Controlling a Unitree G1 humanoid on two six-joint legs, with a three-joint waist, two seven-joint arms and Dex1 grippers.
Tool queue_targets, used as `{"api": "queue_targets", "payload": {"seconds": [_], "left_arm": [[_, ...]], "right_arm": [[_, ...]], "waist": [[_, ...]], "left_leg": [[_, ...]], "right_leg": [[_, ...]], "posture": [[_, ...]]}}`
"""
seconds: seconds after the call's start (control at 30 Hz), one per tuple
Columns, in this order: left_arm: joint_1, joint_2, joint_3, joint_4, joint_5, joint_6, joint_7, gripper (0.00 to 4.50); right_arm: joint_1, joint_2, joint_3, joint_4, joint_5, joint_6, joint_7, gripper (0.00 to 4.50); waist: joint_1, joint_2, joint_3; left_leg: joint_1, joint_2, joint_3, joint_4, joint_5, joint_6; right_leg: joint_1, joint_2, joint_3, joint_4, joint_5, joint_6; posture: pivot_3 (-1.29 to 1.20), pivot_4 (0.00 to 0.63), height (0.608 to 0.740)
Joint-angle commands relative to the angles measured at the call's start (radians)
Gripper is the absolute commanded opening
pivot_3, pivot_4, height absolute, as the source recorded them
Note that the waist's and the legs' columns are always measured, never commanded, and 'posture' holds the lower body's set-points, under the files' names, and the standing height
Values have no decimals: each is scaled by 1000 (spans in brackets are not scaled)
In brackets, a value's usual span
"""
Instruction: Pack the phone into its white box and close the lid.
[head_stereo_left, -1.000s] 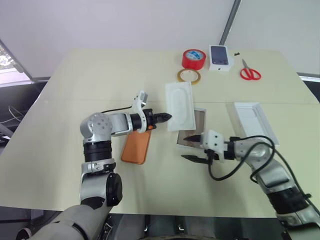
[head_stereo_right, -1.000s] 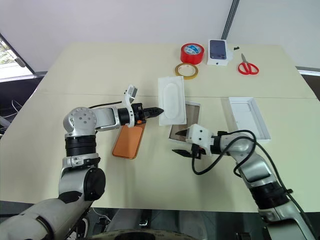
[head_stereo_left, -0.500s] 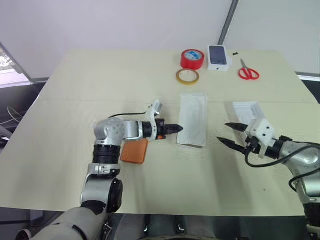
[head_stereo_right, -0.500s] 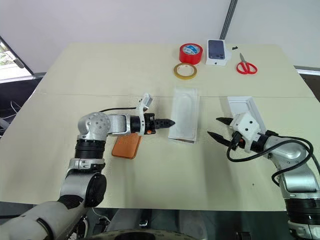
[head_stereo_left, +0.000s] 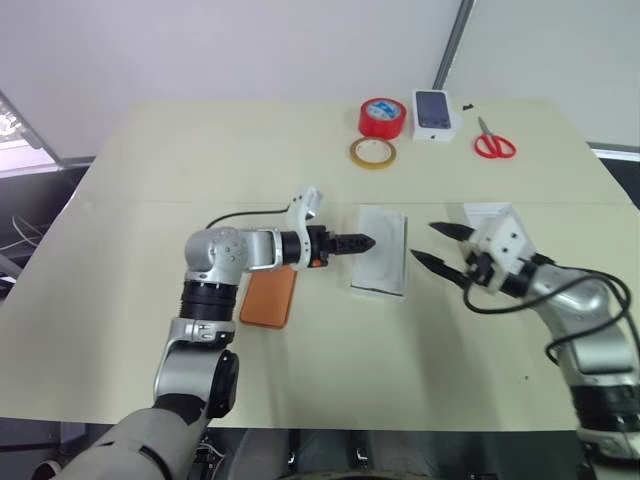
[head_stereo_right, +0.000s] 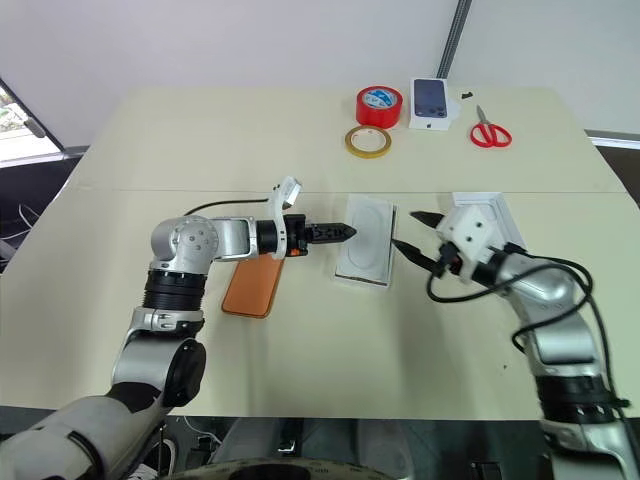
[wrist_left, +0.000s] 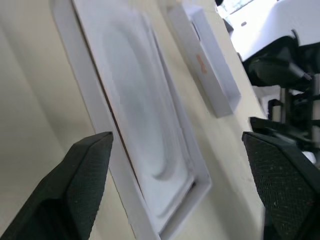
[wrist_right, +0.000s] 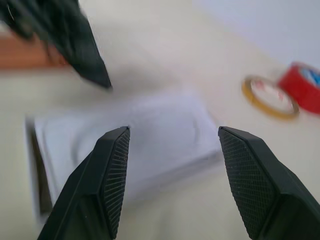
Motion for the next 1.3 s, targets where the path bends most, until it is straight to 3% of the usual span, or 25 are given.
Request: {"api": "queue_targets", "payload": {"seconds": [0.03,0.13,0.2,0.3,0.6,1.0,1.1,1.23,1.3], "left_arm": [[52,67,-69,-110,91,-263,-88,4500],[125,135,-93,-146,148,-461,-172,4500],[169,176,-93,-162,171,-558,-217,4500],[239,268,-121,-159,242,-686,-279,4500],[265,266,-71,-160,220,-701,-238,4500],[285,264,-61,-178,214,-675,-206,4500],[269,288,-10,-162,128,-509,-207,4500],[260,383,110,-154,-26,-223,-220,4500],[275,437,143,-155,-57,-165,-236,4500]], "right_arm": [[-69,44,99,21,-86,-20,-49,1522],[-137,73,198,139,-232,-66,-121,86],[-167,84,240,188,-279,-88,-132,86],[-177,38,317,179,-315,-62,-30,86],[-197,-78,394,86,-268,6,252,86],[-292,-47,371,185,-315,-107,216,86],[-349,18,338,228,-294,-117,149,86],[-395,132,317,217,-254,-84,80,86],[-406,173,328,195,-241,-46,76,86]], "waist": [[-7,0,0],[-10,1,0],[-8,1,0],[-9,1,0],[-5,1,0],[-9,1,0],[-12,1,0],[-20,0,1],[-18,0,1]], "left_leg": [[0,0,0,0,0,0],[0,0,0,0,0,0],[0,0,0,0,0,0],[-1,0,0,-1,0,0],[-1,0,0,0,-1,2],[-1,0,0,0,-1,2],[-1,0,0,0,-1,2],[-1,0,0,-1,0,1],[-1,0,0,-1,0,0]], "right_leg": [[0,0,0,0,0,0],[0,0,0,0,0,0],[0,0,0,0,0,0],[-1,0,0,-1,0,0],[0,-1,0,-2,0,0],[0,-1,0,-1,0,0],[0,-1,0,-2,0,0],[-4,0,0,3,0,0],[-4,0,0,4,0,0]], "posture": [[0,150,740],[0,150,740],[0,150,740],[0,150,740],[0,150,740],[0,150,740],[0,150,740],[0,150,740],[0,150,740]]}}
